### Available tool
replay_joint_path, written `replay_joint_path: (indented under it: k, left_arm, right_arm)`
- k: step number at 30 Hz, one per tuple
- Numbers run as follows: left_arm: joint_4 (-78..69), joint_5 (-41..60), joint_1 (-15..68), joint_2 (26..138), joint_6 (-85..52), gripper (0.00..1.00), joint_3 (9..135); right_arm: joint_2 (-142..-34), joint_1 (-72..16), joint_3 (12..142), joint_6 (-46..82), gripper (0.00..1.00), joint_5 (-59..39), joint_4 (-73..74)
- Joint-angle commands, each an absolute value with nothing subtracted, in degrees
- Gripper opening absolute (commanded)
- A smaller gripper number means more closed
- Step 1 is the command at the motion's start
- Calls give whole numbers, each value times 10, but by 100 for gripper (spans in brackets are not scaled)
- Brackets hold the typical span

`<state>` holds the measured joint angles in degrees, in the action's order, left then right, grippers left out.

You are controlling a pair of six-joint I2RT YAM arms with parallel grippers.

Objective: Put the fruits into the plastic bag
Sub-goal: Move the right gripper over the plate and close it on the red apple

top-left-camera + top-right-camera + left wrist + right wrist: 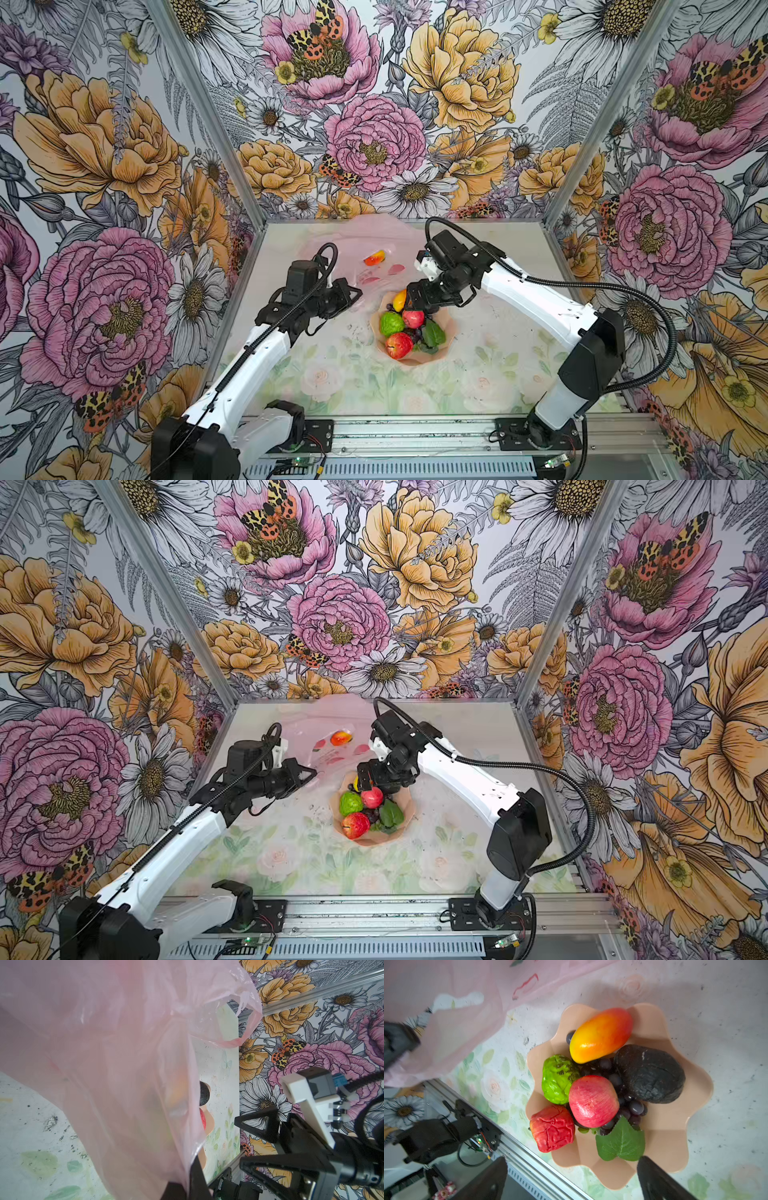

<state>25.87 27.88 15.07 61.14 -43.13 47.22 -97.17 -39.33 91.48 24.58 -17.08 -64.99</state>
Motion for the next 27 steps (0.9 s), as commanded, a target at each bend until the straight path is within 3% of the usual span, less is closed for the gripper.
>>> replay_joint_path:
  k: [1, 8, 27]
  left_arm:
    - [254, 262, 144, 601, -432, 0, 466]
    - [253, 258, 144, 605, -430, 0, 468]
    - [239, 262, 140, 623, -431, 0, 463]
  right_arm:
    - [-995, -406, 939, 193, 100, -130, -691]
    - [-1034, -414, 965, 183, 98, -123, -695]
    - [-1119, -415, 1013, 178, 79, -122, -700]
